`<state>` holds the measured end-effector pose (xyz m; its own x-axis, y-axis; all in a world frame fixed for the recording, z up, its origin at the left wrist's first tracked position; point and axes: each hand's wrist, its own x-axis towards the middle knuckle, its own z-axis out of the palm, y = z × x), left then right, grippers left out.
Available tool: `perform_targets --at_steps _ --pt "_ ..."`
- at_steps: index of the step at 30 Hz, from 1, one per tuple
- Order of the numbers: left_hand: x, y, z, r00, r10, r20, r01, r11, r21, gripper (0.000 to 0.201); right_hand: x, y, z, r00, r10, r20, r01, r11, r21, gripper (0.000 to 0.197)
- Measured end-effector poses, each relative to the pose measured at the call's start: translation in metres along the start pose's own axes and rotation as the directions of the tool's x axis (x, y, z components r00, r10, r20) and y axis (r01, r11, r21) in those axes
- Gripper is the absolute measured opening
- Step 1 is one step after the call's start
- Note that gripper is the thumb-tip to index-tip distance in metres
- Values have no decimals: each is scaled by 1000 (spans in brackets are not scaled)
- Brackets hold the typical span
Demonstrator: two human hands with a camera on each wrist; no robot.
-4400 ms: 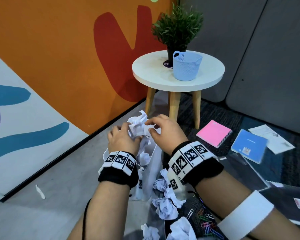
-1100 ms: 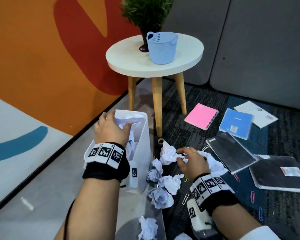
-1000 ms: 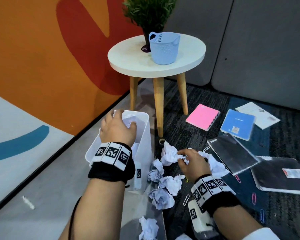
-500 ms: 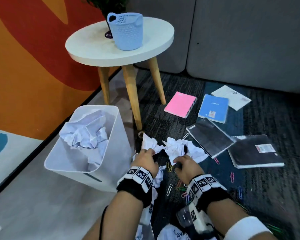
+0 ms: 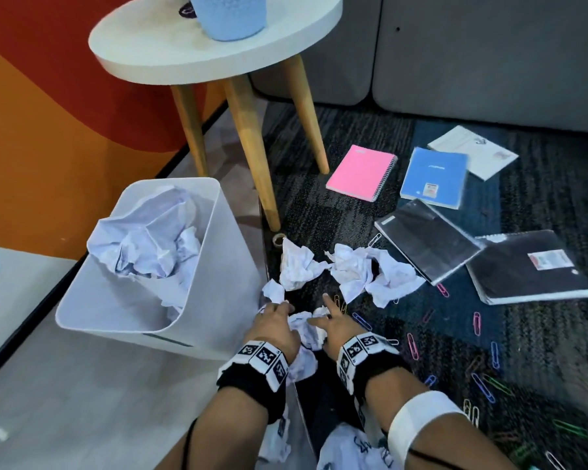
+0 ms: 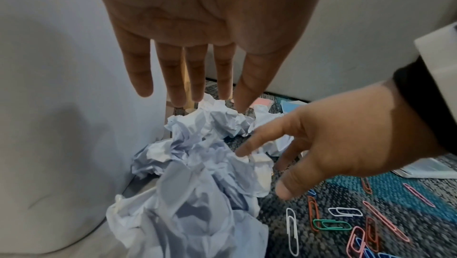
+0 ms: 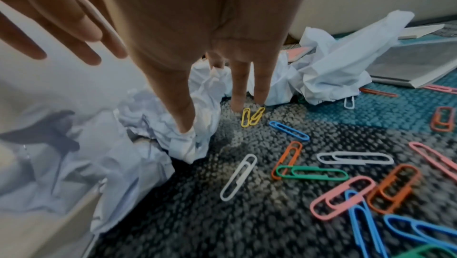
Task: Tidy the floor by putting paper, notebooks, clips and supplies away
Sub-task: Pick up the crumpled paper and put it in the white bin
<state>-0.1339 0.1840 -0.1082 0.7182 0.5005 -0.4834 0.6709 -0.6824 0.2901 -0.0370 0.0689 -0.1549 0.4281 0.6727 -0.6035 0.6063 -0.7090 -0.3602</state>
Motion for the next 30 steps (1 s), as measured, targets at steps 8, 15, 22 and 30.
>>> perform_targets --at_steps 8,15,22,30 --pt "-3 1 1 1000 7 -7 -7 999 -35 50 -10 5 10 983 116 -139 -87 975 203 38" --pt "-14 25 -10 996 88 16 -84 981 -175 111 -48 9 -39 895 222 -387 1 866 499 27" --pt "-22 57 -45 918 190 -347 -338 835 -434 100 -82 -14 -103 833 123 -539 236 803 547 24" --pt "-49 62 -123 831 63 -553 -331 855 -400 79 -100 -50 -139 633 -40 -773 490 794 360 50"
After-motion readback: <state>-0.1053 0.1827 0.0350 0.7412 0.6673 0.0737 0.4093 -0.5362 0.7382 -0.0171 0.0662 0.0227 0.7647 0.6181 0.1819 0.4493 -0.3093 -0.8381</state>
